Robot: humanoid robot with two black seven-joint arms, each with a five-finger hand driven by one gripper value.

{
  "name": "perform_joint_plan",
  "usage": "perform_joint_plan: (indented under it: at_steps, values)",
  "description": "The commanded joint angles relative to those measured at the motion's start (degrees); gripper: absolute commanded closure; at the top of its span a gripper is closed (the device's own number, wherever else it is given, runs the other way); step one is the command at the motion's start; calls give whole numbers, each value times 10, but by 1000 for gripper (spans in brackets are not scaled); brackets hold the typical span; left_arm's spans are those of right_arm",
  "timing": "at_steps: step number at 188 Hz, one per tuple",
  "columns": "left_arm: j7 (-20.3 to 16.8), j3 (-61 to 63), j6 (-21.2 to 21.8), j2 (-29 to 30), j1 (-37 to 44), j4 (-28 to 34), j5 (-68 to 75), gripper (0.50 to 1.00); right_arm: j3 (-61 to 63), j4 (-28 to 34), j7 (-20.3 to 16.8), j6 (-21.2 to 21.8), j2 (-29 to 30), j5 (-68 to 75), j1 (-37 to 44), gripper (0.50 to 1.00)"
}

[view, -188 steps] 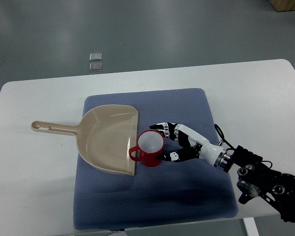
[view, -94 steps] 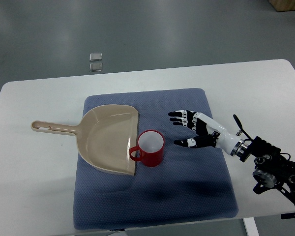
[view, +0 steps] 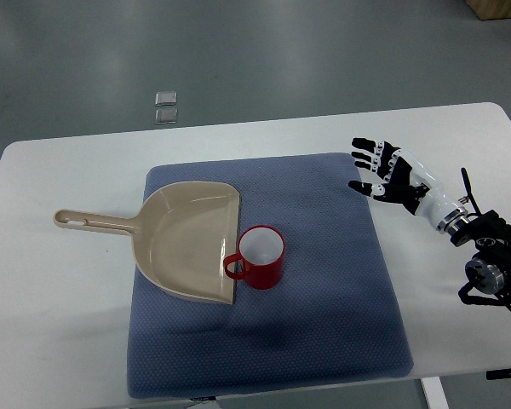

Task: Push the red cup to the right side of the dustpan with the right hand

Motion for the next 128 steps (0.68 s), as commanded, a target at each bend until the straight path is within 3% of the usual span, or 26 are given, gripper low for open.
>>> perform_joint_plan:
  at_steps: [1,38,56,77,89,128]
  values:
    - [0,0,0,0,0,0,0,500,14,-5,0,-17,3,3,-1,615]
    - [0,0,0,0,0,0,0,500,43,-22,0,-56,6,49,-1,615]
    - [0,0,0,0,0,0,0,500,44,-21,-27,-81,6,75,1,615]
    - [0,0,0,0,0,0,0,500,44,-18,-29,-105,13,89,0,605]
    - [0,0,0,0,0,0,0,500,43,-16,-28,-101,19,91,-2,577]
    - [0,0,0,0,0,0,0,500,41,-16,-27,-97,25,91,-9,574]
